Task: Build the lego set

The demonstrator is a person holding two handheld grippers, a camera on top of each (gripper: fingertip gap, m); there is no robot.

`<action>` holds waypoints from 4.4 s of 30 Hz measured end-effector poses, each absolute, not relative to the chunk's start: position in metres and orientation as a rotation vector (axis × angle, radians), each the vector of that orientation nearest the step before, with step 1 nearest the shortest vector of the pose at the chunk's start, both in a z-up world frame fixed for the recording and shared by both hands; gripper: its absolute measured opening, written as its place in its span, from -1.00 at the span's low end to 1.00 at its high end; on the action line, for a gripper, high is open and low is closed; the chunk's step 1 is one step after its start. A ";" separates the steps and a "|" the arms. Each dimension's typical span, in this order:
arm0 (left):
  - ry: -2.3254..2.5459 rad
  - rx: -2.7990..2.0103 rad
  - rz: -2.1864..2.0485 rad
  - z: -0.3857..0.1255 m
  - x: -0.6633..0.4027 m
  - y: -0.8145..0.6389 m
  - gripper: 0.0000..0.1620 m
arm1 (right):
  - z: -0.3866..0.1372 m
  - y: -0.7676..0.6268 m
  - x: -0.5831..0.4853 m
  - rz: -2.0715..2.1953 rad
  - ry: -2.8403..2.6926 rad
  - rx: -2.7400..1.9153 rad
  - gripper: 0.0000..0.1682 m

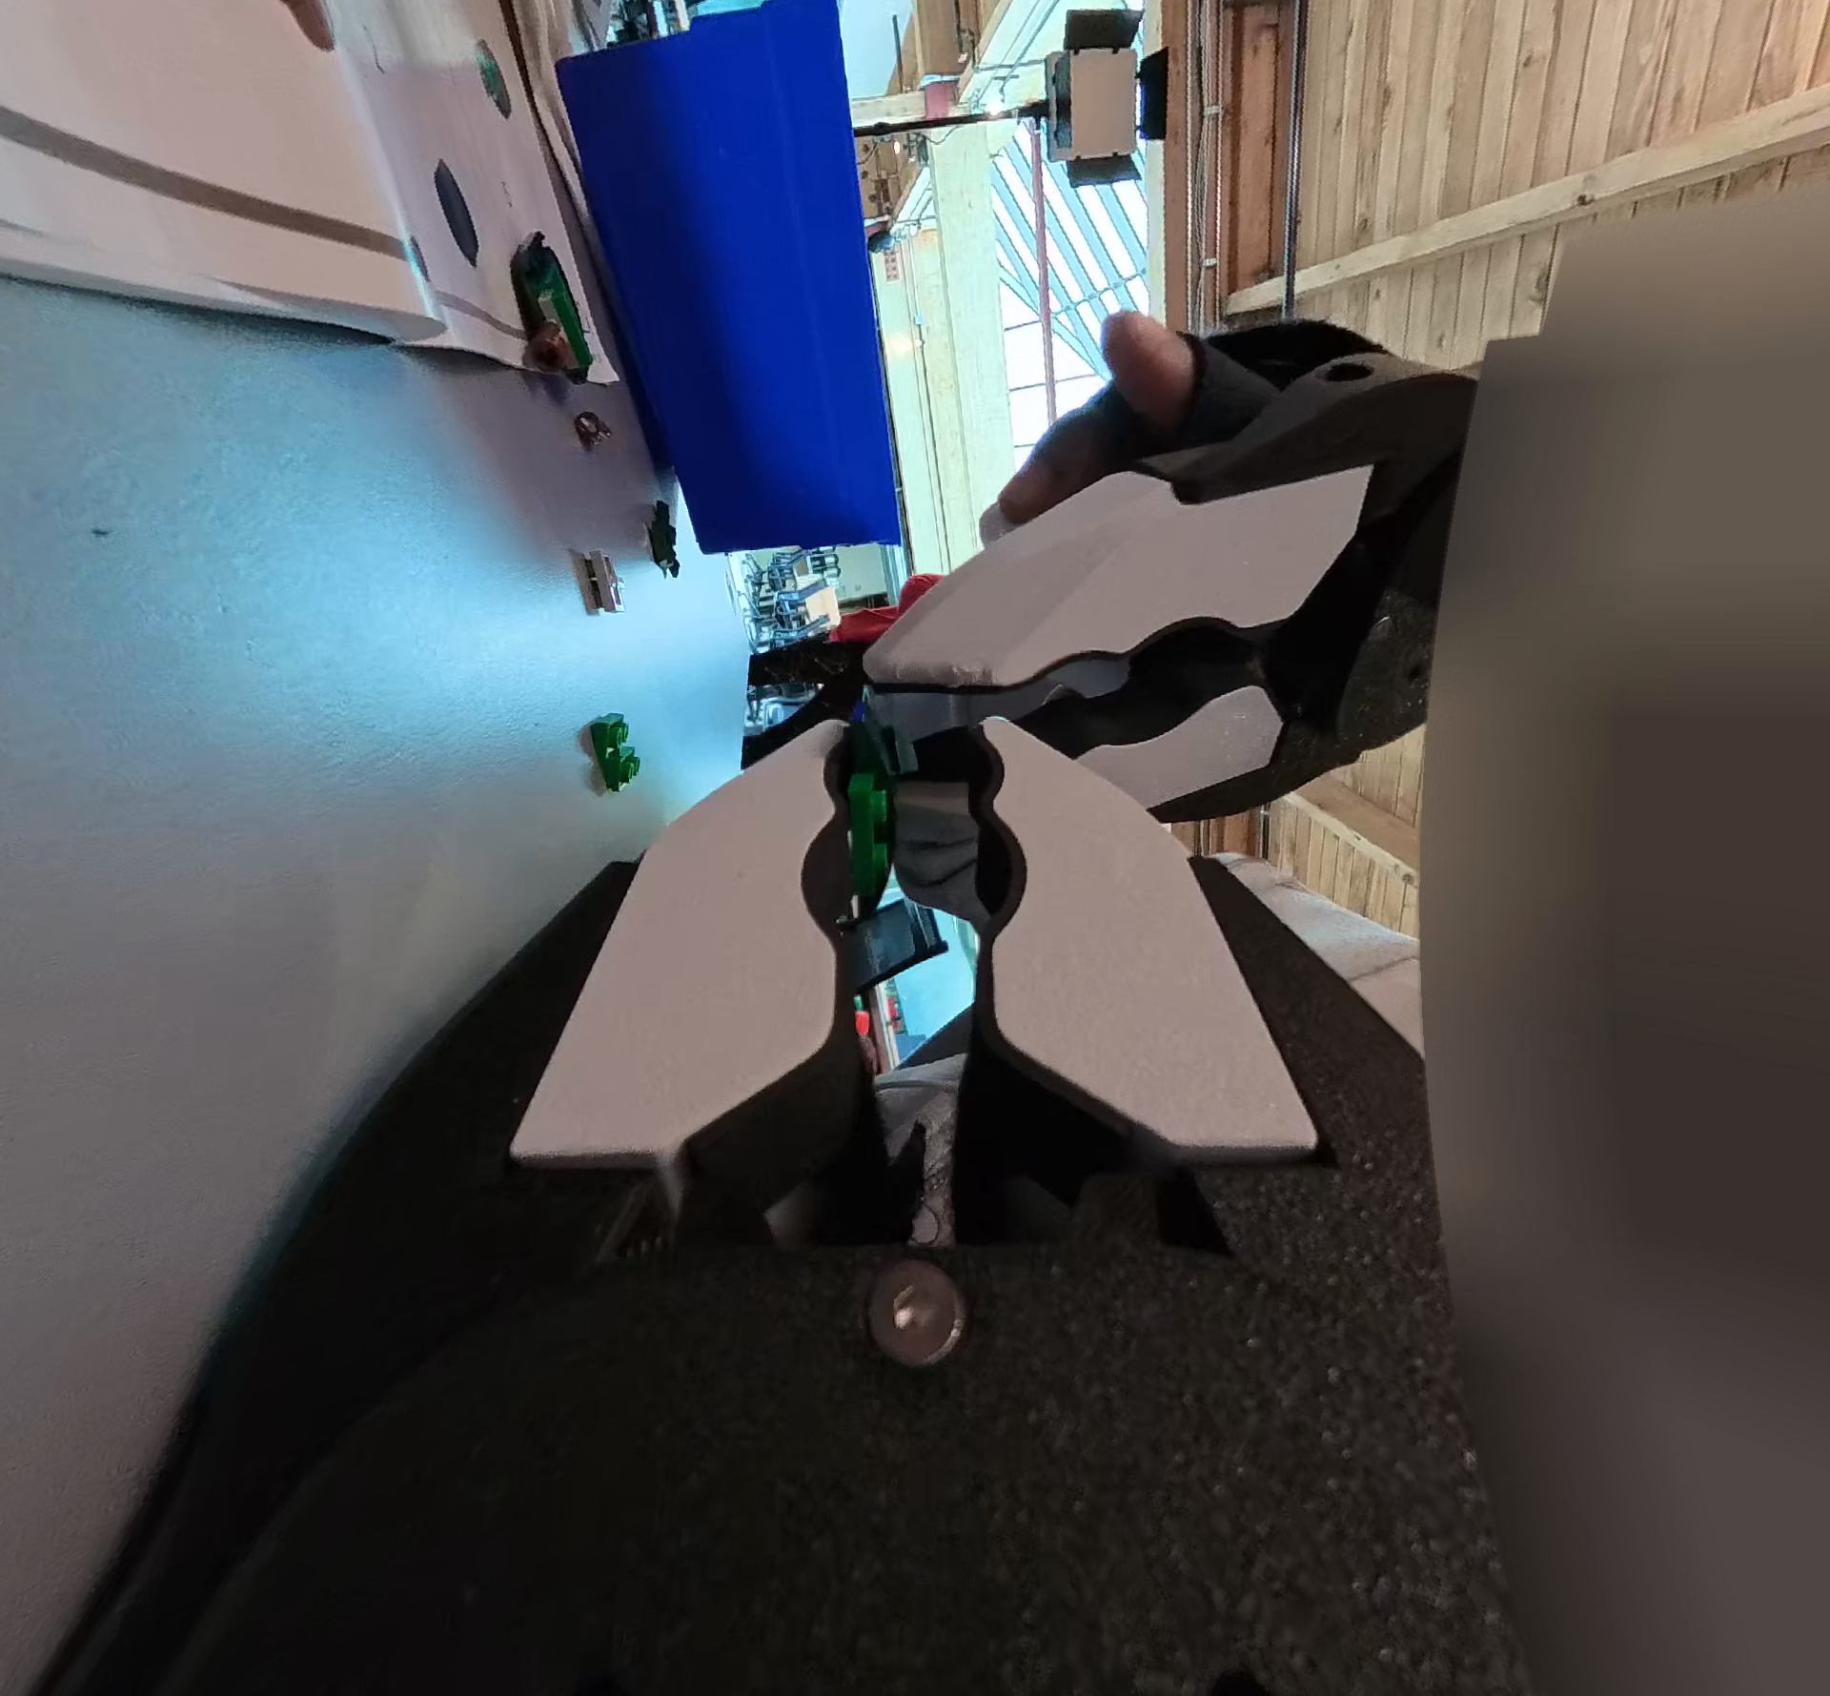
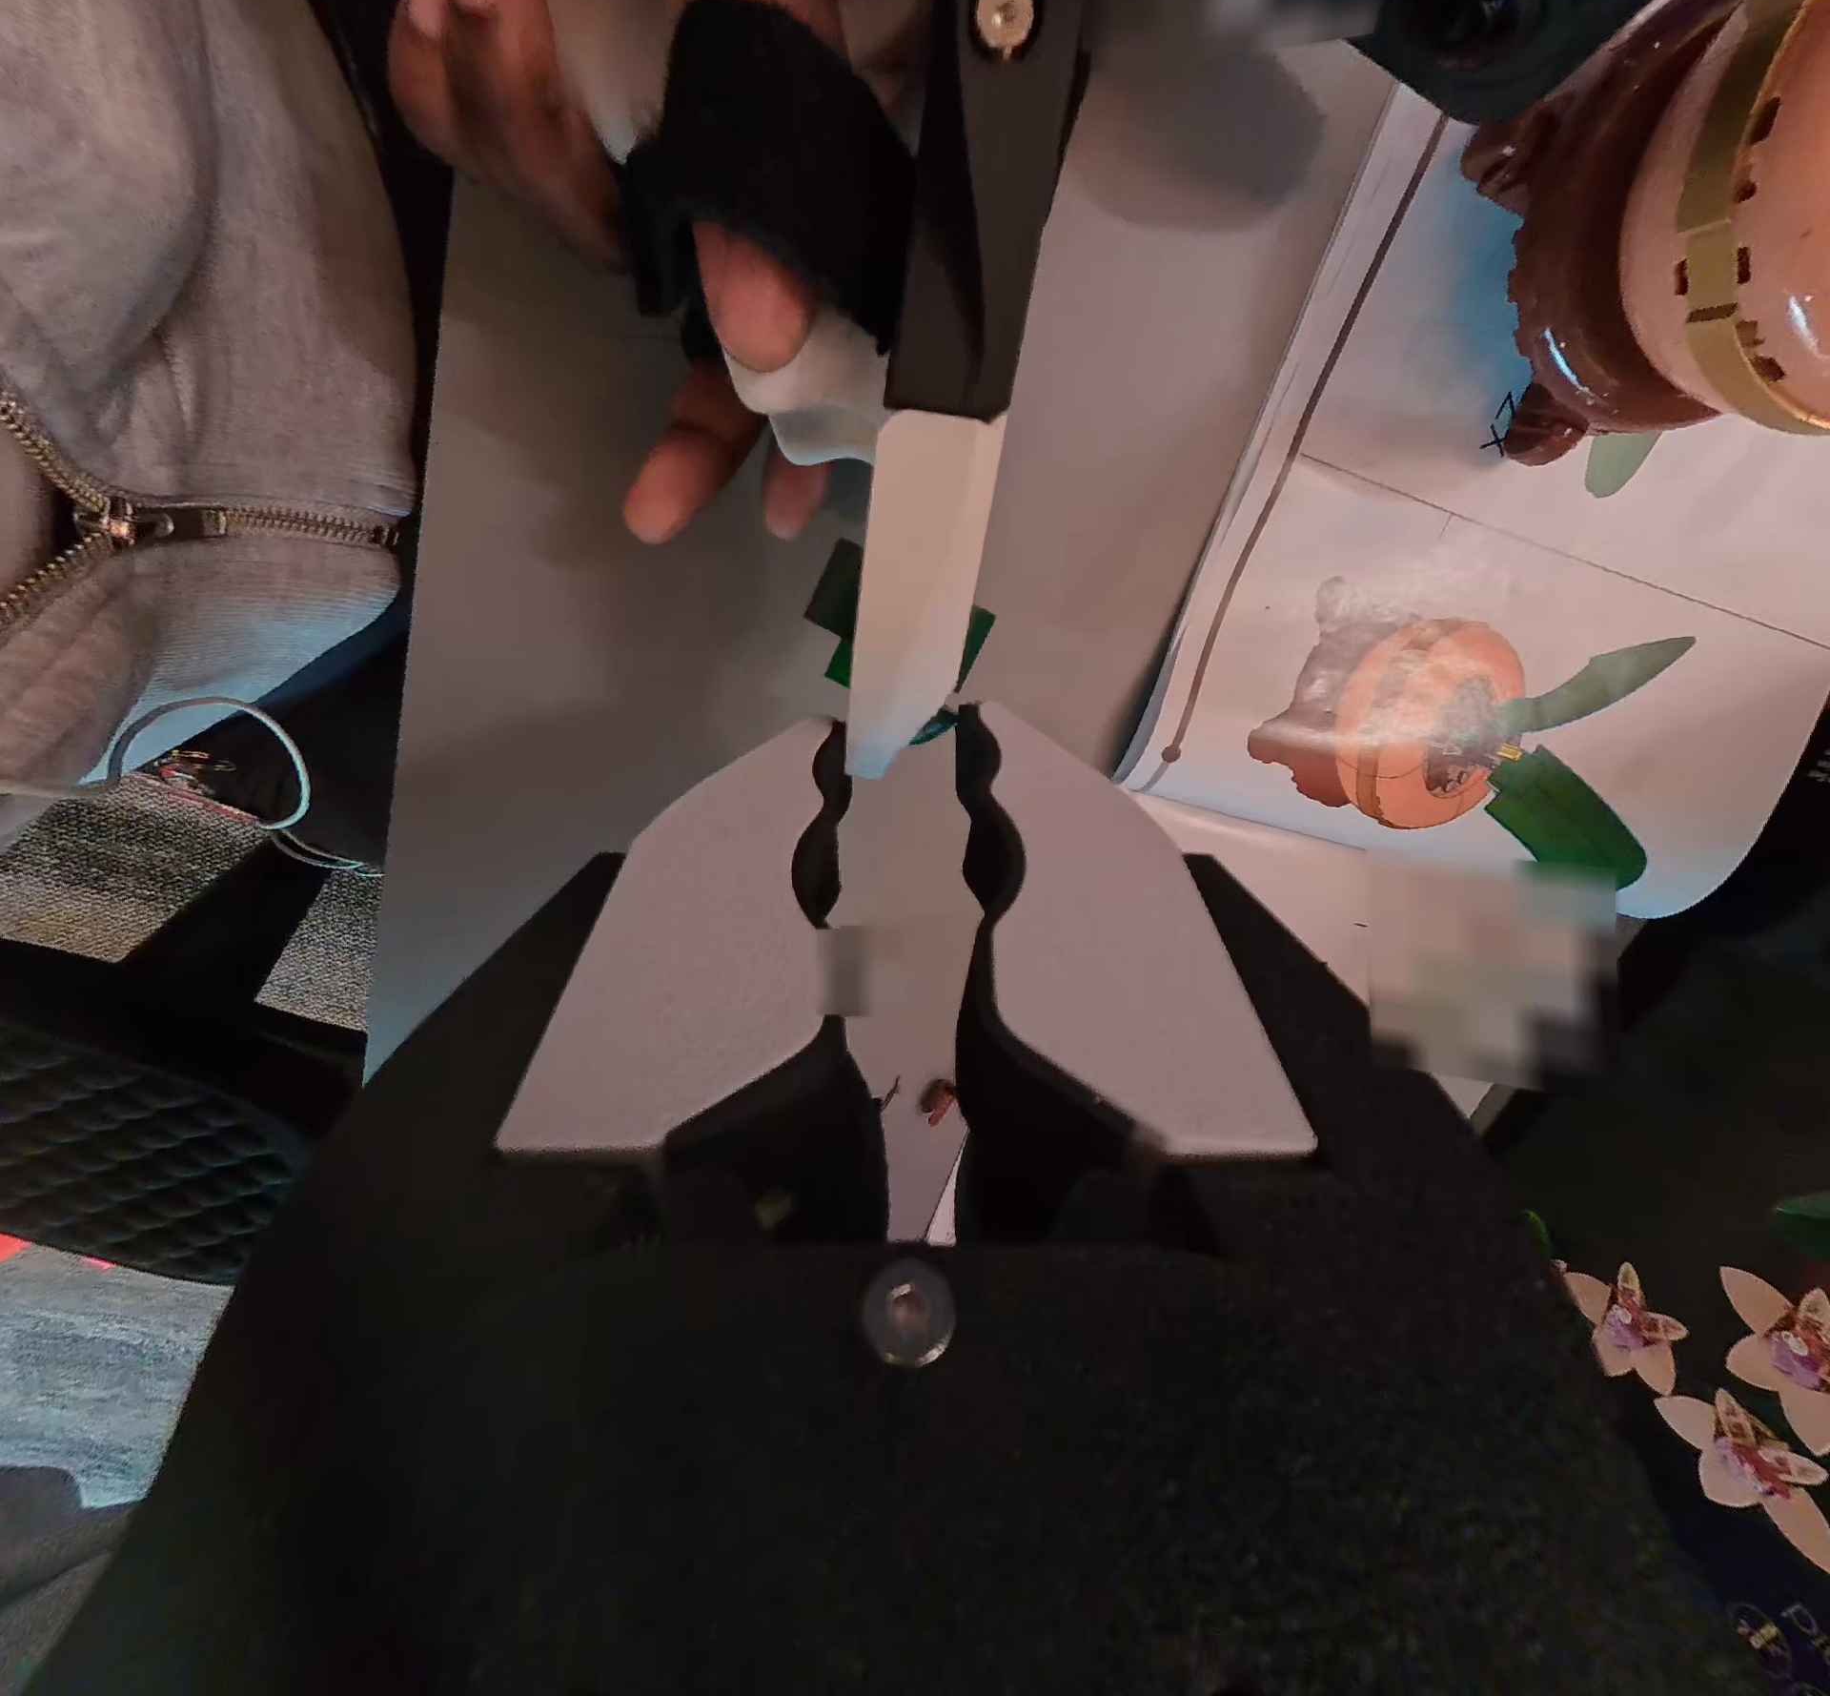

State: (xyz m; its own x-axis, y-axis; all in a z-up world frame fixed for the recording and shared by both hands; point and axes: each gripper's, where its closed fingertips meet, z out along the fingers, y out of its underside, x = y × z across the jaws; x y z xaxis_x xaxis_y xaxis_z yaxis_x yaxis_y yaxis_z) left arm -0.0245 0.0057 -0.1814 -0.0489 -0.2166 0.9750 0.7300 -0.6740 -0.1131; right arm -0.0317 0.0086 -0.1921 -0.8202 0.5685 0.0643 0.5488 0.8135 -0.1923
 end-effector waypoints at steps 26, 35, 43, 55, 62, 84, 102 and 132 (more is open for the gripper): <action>-0.456 -1.364 -1.742 -0.158 -0.042 0.000 -0.92 | -0.178 -0.006 -0.041 2.131 -1.418 -1.933 -0.90; -0.474 -1.367 -1.642 -0.160 -0.048 0.003 -0.92 | -0.176 -0.007 -0.047 2.381 -1.114 -1.961 -0.93; -0.407 -1.444 -1.592 -0.163 -0.040 0.003 -0.92 | -0.180 -0.009 -0.040 2.255 -1.271 -1.967 -1.00; -0.278 -1.520 -1.595 -0.163 -0.029 -0.003 -0.92 | -0.183 -0.016 -0.018 2.043 -1.718 -1.998 -0.95; -0.349 -1.430 -1.693 -0.158 -0.039 -0.003 -0.92 | -0.161 0.005 -0.032 1.460 -1.763 -1.314 -0.67; -0.338 -1.522 -1.767 -0.165 -0.027 -0.004 -0.90 | -0.178 -0.004 -0.038 1.161 -2.019 -0.973 -0.85; -0.345 -1.560 -1.724 -0.170 -0.026 0.003 -0.94 | -0.185 0.002 -0.037 0.968 -2.108 -0.950 -0.87; 0.111 -1.712 -1.295 -0.165 -0.004 -0.010 -0.94 | -0.166 -0.011 -0.027 1.939 -1.919 -1.577 -0.91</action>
State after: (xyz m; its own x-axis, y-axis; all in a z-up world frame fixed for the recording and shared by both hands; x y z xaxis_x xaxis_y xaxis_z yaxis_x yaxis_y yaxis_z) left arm -0.0040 -0.0096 -0.1648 0.4346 -0.5678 0.6991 0.4405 -0.5430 -0.7149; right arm -0.0267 -0.0111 -0.1658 -0.4991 0.6035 -0.6218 0.6156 -0.2581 -0.7446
